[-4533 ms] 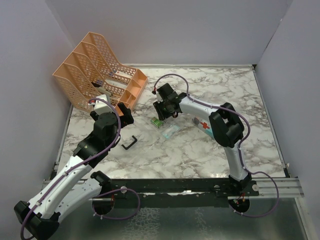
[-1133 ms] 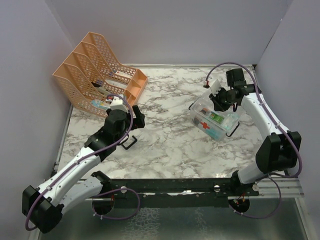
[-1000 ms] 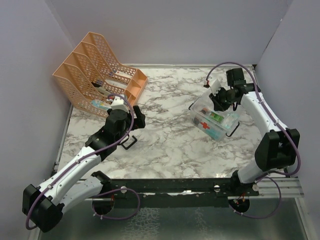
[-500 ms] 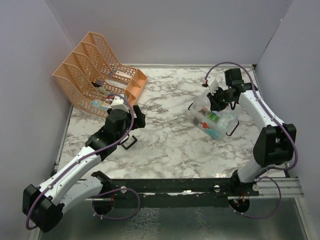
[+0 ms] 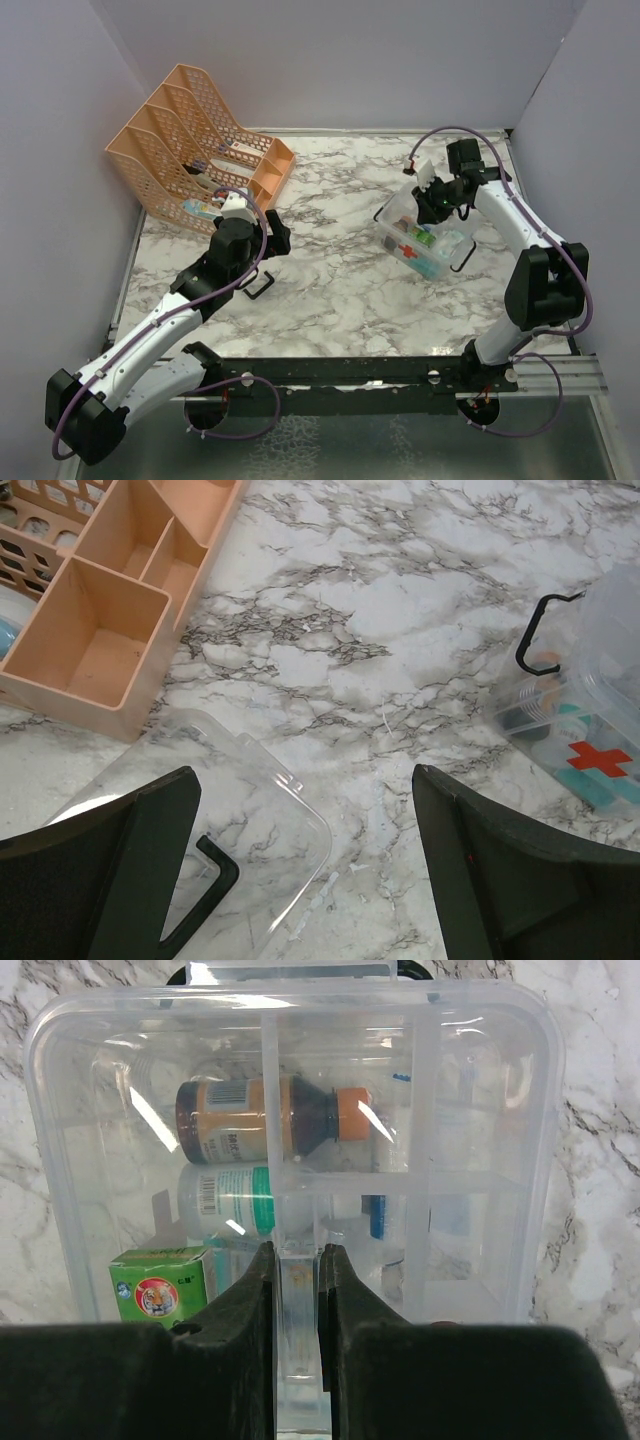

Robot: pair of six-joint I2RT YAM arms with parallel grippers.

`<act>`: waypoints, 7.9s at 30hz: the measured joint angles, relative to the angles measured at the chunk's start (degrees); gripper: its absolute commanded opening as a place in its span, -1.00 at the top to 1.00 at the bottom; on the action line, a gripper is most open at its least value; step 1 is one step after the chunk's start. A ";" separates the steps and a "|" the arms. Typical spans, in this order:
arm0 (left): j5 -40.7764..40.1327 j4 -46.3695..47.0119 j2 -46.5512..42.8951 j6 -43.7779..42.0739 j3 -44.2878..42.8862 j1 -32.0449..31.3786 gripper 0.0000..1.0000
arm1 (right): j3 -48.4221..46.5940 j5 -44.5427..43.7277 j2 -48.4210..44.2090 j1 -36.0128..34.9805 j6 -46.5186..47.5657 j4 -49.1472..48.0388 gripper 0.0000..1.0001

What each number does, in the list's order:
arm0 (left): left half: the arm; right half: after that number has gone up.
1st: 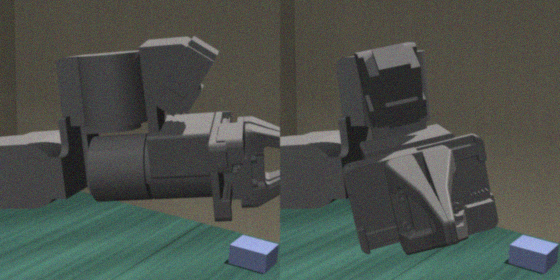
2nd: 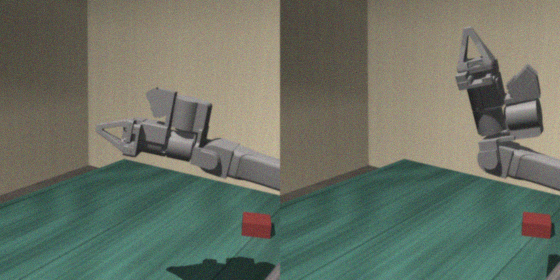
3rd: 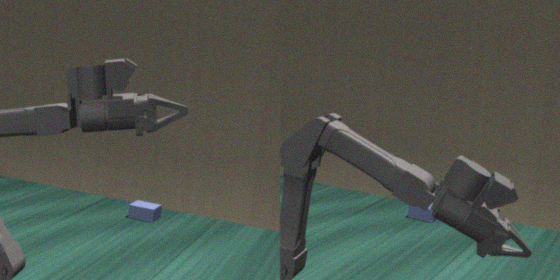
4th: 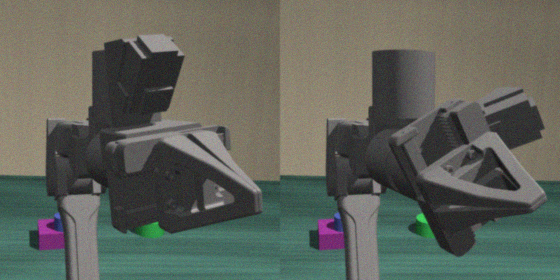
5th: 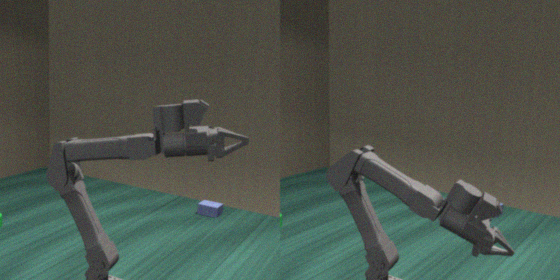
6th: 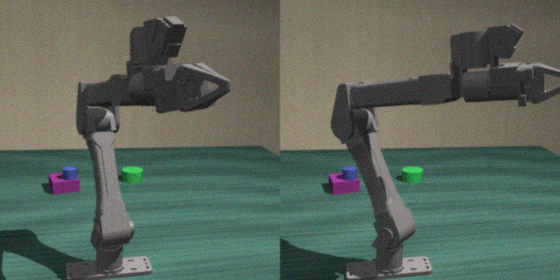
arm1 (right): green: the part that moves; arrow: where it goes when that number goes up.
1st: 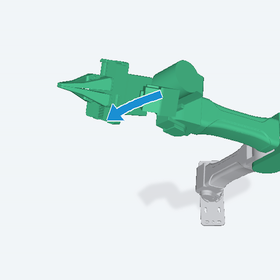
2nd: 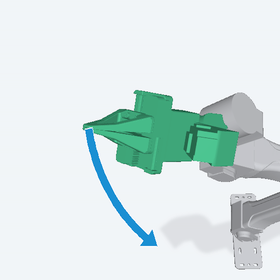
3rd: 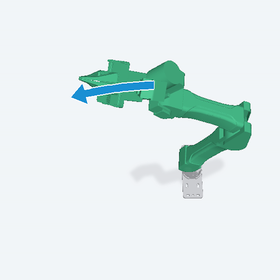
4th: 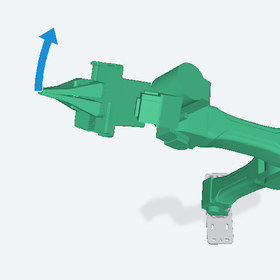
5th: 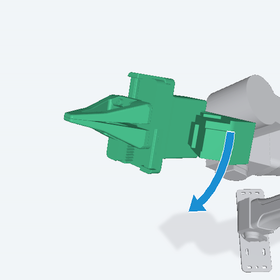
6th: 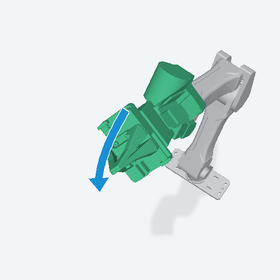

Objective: Organize the medicine kit

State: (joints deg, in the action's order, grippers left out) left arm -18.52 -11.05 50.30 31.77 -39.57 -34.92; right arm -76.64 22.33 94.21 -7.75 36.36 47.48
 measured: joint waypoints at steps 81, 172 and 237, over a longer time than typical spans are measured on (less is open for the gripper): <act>3.65 -13.09 9.33 9.22 -0.92 25.31 -0.98 | -0.83 -15.69 -0.11 -51.71 -60.15 -26.45 -0.82; 24.02 -15.69 11.41 1.46 2.40 32.54 -0.80 | -7.17 -33.83 20.33 -51.76 -77.05 -14.91 -0.88; 23.17 -27.69 1.14 -4.35 -21.29 31.41 -0.76 | -22.71 -38.93 11.89 -49.20 -65.79 -2.80 0.03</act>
State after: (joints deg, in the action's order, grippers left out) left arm 4.64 -38.74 51.44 27.42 -60.86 -3.51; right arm -99.35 -16.60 106.10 -56.95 -29.43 44.69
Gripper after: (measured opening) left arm 0.880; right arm 0.551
